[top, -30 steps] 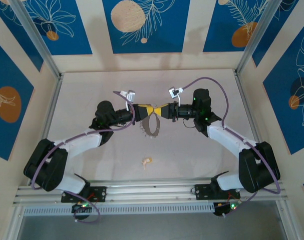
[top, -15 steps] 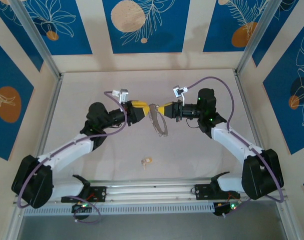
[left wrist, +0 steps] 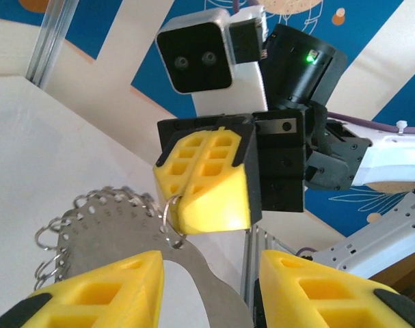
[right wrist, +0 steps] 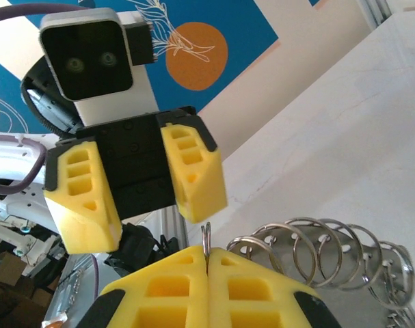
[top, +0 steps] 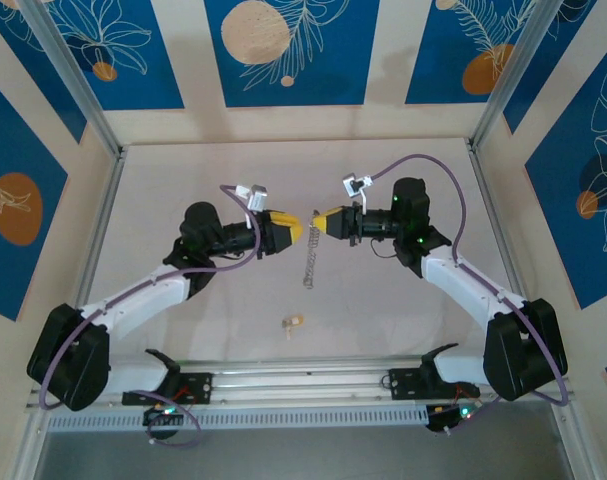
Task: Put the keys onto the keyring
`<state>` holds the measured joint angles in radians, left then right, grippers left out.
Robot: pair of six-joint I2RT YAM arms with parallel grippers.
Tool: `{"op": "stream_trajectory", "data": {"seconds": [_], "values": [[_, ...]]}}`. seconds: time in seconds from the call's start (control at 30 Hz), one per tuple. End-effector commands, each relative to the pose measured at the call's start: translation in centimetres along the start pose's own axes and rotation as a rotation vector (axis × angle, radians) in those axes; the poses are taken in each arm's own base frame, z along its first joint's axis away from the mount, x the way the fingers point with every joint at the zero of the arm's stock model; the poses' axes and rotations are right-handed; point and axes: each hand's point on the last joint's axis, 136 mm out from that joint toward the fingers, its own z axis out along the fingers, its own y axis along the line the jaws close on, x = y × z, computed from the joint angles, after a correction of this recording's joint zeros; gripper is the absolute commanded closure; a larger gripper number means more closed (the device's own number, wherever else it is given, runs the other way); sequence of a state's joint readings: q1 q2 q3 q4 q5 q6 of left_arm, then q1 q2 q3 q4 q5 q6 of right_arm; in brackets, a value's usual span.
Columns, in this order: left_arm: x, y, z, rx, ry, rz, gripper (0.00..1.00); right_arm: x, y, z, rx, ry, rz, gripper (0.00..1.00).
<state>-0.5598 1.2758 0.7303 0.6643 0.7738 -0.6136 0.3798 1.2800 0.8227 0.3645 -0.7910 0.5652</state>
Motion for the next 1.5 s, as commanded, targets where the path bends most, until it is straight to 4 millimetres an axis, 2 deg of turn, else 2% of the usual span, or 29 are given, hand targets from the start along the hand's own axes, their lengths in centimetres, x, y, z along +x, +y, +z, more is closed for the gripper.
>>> {"op": "stream_trajectory", "data": {"seconds": [0.0, 0.37, 0.9, 1.23, 1.4, 1.47], "values": [[-1.0, -1.4, 0.5, 0.060, -0.007, 0.064, 0.59, -0.3, 1.2, 0.3, -0.037, 0.012, -0.024, 1.00], [-1.0, -0.4, 1.0, 0.043, -0.021, 0.070, 0.60, 0.1, 1.6, 0.8, -0.055, 0.031, -0.025, 1.00], [-0.9, -0.2, 1.4, 0.080, -0.033, 0.052, 0.61, 0.3, 2.3, 0.8, -0.078, 0.039, -0.039, 1.00], [-0.6, -1.5, 1.3, 0.183, -0.040, 0.034, 0.76, 0.0, 2.2, 0.8, -0.067, 0.027, -0.036, 1.00], [-0.3, -1.8, 1.3, 0.217, -0.034, 0.015, 0.76, -0.2, 2.1, 0.8, -0.058, 0.015, -0.037, 1.00], [0.0, -1.6, 1.3, 0.214, -0.031, 0.010, 0.70, -0.4, 2.1, 0.7, -0.055, 0.012, -0.039, 1.00]]}}
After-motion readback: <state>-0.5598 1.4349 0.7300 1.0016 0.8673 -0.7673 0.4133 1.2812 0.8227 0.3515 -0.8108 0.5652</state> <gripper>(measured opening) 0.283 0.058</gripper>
